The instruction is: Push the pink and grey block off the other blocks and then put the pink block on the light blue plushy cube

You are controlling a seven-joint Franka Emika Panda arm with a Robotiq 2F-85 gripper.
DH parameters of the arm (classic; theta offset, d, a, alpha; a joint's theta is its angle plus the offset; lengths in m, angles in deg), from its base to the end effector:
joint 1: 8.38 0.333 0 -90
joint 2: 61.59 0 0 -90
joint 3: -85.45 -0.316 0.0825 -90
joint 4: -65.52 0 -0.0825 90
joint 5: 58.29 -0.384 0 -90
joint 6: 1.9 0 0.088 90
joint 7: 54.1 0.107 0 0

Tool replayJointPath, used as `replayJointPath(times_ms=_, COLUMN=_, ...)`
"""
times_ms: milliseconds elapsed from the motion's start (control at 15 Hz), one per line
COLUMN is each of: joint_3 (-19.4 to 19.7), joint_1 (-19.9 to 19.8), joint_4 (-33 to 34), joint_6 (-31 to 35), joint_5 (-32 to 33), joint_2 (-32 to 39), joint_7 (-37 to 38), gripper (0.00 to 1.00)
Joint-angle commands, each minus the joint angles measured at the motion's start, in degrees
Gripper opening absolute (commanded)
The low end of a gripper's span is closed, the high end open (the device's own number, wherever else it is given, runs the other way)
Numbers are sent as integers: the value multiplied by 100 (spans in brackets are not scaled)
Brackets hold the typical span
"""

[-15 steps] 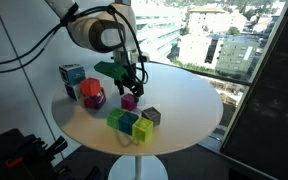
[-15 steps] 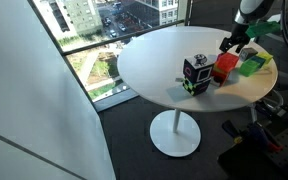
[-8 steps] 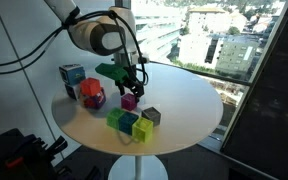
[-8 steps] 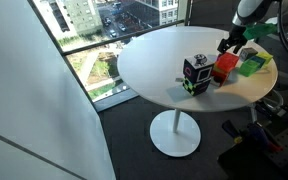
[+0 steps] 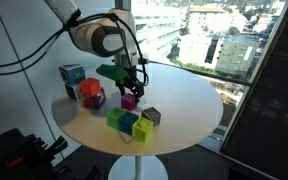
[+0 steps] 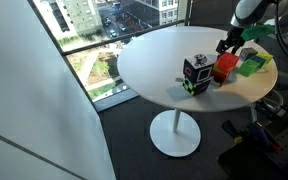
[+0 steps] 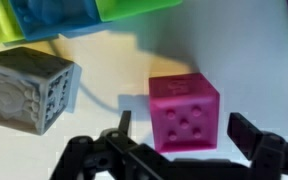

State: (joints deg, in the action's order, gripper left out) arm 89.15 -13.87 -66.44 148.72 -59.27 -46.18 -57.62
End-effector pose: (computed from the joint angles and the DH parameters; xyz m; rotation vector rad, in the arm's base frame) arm 0.5270 -0.0861 0.2353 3.1210 -0.1731 0.0877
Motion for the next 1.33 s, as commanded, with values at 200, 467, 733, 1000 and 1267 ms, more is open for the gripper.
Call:
replayJointPath(times_ms=200, joint_3=-38, joint_1=-50, joint_4=120, joint_6=29, joint_5=-86, joint_2=70, joint_7=-104, gripper=40)
replayJointPath(times_ms=467, joint_3=-38, joint_1=-32, joint_4=178, joint_6=-242, joint_5=-85, joint_2=-106, joint_7=-59, gripper=30)
replayJointPath(times_ms=733, joint_3=-31, joint_1=18, joint_4=306, joint_6=-542, joint_5=-30, joint_2=-288, joint_7=-12, gripper=30)
replayJointPath(times_ms=1000, joint_3=-85, joint_1=68, joint_4=464, joint_6=-1010, joint_5=-46, joint_2=-530, joint_7=-48, gripper=30)
replayJointPath(times_ms=1267, joint_3=-84, joint_1=172, joint_4=621, joint_6=-1491, joint_5=65, joint_2=-803, joint_7=1, gripper=30)
